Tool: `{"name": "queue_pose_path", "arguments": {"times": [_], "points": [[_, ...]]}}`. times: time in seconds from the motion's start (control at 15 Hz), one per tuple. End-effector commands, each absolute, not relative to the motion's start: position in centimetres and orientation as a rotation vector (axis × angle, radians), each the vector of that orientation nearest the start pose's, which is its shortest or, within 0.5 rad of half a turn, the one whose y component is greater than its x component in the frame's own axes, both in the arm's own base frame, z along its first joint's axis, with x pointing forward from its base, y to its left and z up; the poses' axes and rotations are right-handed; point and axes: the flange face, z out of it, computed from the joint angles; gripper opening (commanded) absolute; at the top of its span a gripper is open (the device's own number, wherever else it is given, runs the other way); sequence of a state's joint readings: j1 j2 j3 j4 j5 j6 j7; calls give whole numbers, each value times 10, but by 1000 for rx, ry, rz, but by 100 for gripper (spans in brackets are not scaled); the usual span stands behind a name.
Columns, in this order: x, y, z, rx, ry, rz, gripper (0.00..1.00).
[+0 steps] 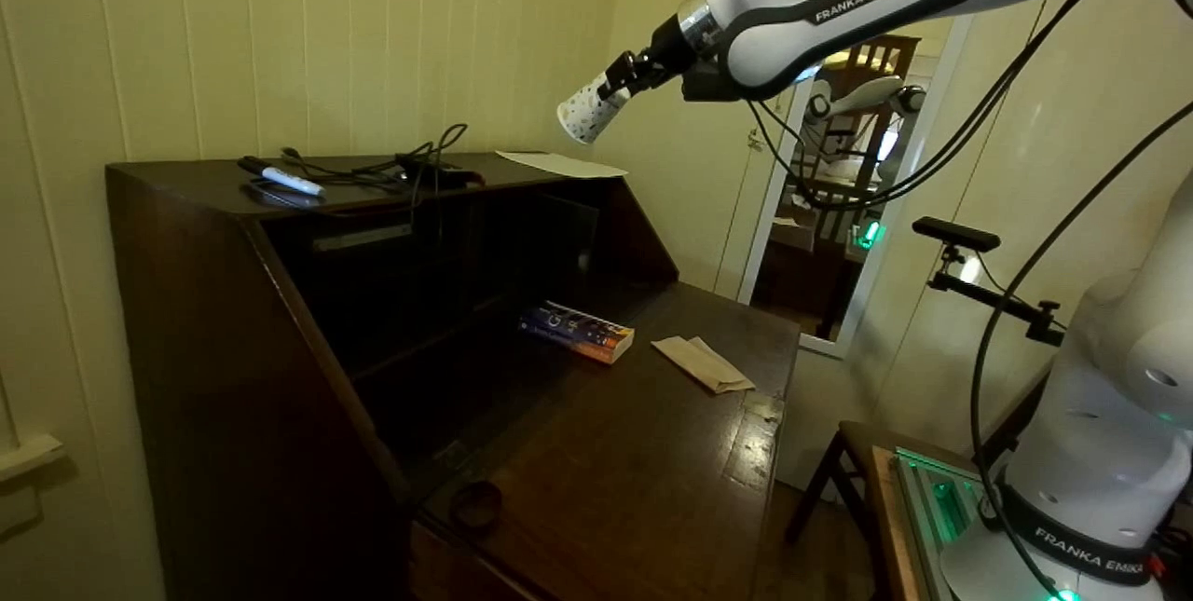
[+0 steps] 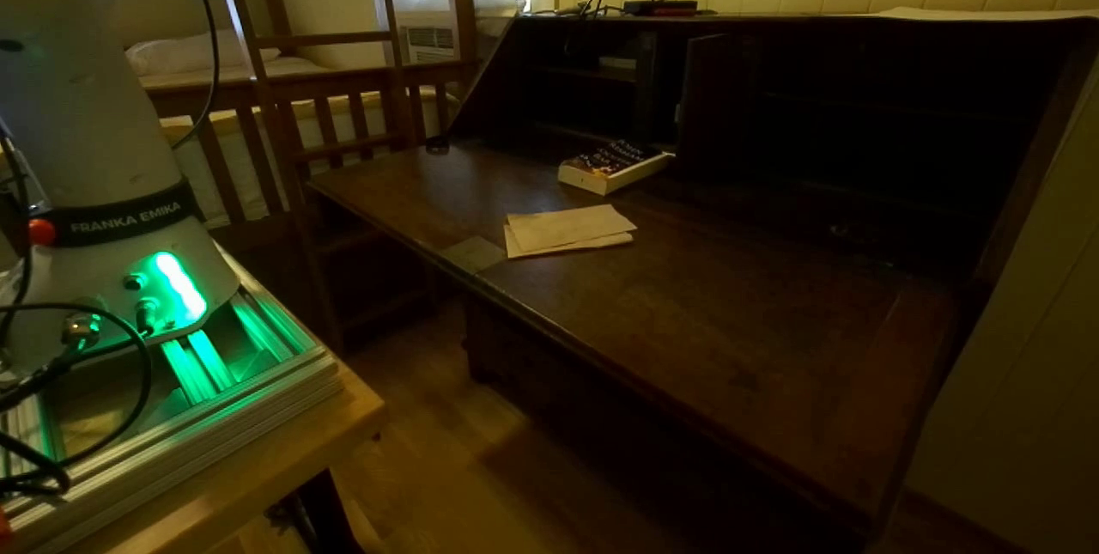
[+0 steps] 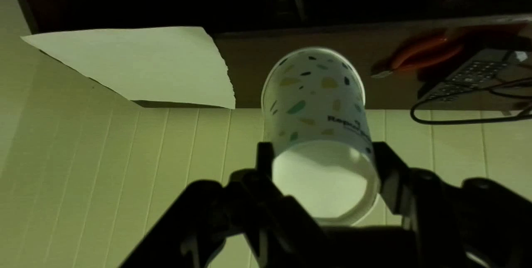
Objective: Put the paper cup on the top counter
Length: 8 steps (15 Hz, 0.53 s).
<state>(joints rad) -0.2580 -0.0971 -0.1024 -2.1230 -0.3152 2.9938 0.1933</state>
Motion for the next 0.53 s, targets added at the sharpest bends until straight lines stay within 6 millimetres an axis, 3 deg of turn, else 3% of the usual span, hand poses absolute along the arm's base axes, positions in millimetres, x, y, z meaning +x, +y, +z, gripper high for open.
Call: {"name": "queue_pose_path", "arguments": {"times": [0.0,0.07,0.33,0.47], "points": [[540,-183,568,-2996,413,-1541,61],[540,-181,568,-2994,412,-1541,36],[560,-176,585,-2772,318,-1896,36],[572,-178,590,-2710,275,-1983,36]]}}
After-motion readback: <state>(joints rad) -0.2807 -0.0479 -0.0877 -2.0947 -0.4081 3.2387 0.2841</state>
